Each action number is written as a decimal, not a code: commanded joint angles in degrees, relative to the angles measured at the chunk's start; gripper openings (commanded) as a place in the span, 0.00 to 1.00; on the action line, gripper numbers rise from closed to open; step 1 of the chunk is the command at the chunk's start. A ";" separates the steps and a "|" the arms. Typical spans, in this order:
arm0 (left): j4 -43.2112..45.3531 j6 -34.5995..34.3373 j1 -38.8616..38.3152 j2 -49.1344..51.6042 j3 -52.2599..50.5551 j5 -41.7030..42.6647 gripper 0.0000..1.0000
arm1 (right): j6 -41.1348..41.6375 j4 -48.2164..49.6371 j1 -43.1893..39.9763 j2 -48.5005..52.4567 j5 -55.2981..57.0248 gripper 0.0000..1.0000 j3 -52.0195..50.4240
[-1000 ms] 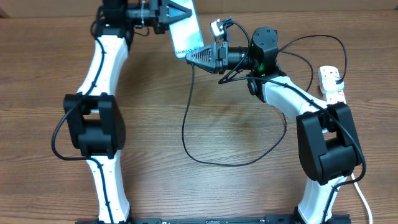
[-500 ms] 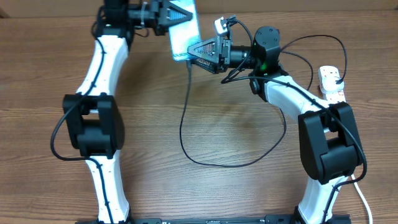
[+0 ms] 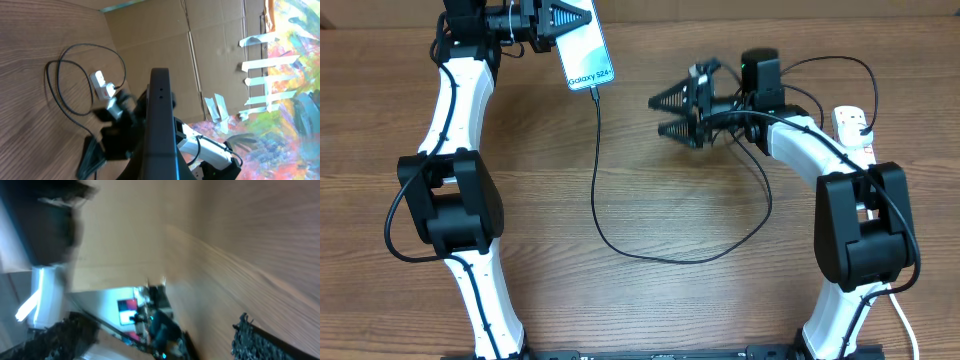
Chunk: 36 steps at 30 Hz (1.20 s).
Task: Plug charger to phone and switch on socket
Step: 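Open the right gripper and withdraw it from the plugged phone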
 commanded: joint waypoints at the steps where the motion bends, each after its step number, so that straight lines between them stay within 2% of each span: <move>1: 0.22 1.68 0.15 -2.69 0.74 1.25 0.04 | -17.25 -9.94 0.61 -0.04 10.05 1.00 0.28; 4: 0.20 2.43 -0.09 -2.69 0.72 0.39 0.04 | -22.84 -19.04 1.31 -0.04 18.43 1.00 0.28; 8: 0.17 2.67 -0.85 -2.69 0.72 -1.25 0.04 | -27.87 -22.60 1.99 -0.04 22.36 1.00 0.24; 13: -1.36 2.71 -1.42 -2.69 0.72 -1.79 0.04 | -28.09 -26.58 3.67 -0.04 33.88 1.00 0.24; 19: -3.50 6.86 -1.31 -2.69 0.63 1.53 0.04 | -28.06 -26.77 4.26 -0.04 37.27 1.00 0.24; 21: -8.13 11.37 -1.92 -2.69 0.63 1.64 0.04 | -27.71 -26.56 4.26 -0.04 39.04 1.00 0.24; 24: -14.14 19.47 -2.93 -2.62 0.63 1.55 0.04 | -22.71 -26.29 4.26 -0.04 44.85 1.00 0.24; 25: -18.84 24.13 -3.63 -2.60 0.63 0.87 0.04 | -20.33 -26.32 4.26 -0.04 48.59 1.00 0.24; 27: -25.40 28.79 -4.28 -2.58 0.63 -1.84 0.04 | -19.17 -26.36 4.26 -0.04 51.43 1.00 0.24; 33: -48.96 43.43 -6.56 -2.56 0.63 -20.81 0.04 | -14.21 -28.41 4.24 -0.04 59.89 1.00 0.24; 36: -56.89 50.62 -8.33 -2.49 0.63 -27.21 0.04 | -10.40 -29.94 4.24 -0.04 65.02 1.00 0.24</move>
